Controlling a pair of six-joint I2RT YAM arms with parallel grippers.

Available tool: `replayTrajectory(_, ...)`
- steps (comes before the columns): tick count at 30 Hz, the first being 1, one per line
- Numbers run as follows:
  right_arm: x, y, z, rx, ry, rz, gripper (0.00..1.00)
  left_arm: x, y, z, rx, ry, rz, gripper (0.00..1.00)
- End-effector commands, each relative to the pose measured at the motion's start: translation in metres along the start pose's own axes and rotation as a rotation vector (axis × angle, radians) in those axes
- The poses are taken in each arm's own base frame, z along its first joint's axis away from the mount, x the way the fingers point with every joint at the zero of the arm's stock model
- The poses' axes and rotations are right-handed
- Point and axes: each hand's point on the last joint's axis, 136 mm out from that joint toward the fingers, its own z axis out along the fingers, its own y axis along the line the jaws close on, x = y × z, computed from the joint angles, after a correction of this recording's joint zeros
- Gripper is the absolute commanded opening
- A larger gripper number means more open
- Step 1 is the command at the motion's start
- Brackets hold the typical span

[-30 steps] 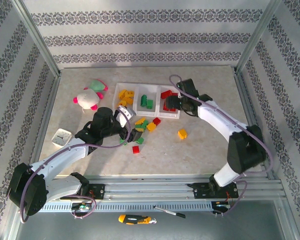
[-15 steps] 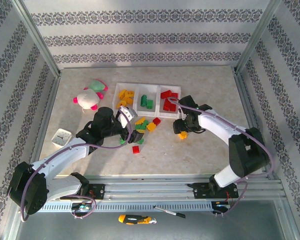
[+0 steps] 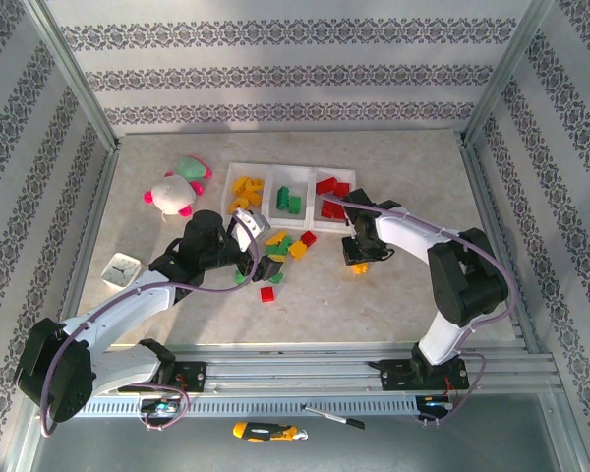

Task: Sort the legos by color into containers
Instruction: Pick up the lego from the center of the table, then place the lego in the container.

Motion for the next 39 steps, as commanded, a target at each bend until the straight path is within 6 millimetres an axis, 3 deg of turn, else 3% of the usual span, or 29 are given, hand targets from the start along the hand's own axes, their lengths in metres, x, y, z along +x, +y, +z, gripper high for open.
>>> replayTrajectory(1, -0.008, 0.004, -0.024, 0.004, -0.055, -0.01, 0.34, -0.009, -0.005, -0.003, 0.0, -0.036, 0.029, 0.99)
replayTrajectory(7, -0.036, 0.032, -0.059, -0.024, -0.202, -0.068, 0.32, 0.006, 0.008, -0.009, -0.094, 0.016, -0.045, 0.99)
replayTrajectory(10, -0.059, 0.061, -0.077, -0.06, -0.291, -0.1, 0.3, 0.017, 0.011, -0.018, -0.137, 0.013, -0.085, 0.99)
replayTrajectory(18, -0.144, 0.146, -0.112, -0.18, -0.495, -0.148, 0.28, 0.027, 0.024, -0.038, -0.268, -0.005, -0.133, 0.99)
replayTrajectory(22, -0.183, 0.181, -0.107, -0.224, -0.544, -0.15, 0.26, 0.032, 0.026, -0.043, -0.295, 0.0, -0.129, 0.99)
replayTrajectory(28, -0.225, 0.217, -0.102, -0.259, -0.629, -0.134, 0.26, 0.042, 0.033, -0.049, -0.351, 0.02, -0.143, 0.99)
replayTrajectory(35, -0.25, 0.241, -0.082, -0.311, -0.647, -0.09, 0.27, 0.039, 0.034, -0.049, -0.352, 0.01, -0.159, 0.99)
replayTrajectory(39, -0.259, 0.252, -0.077, -0.324, -0.653, -0.121, 0.34, 0.039, 0.044, -0.052, -0.413, 0.01, -0.184, 0.99)
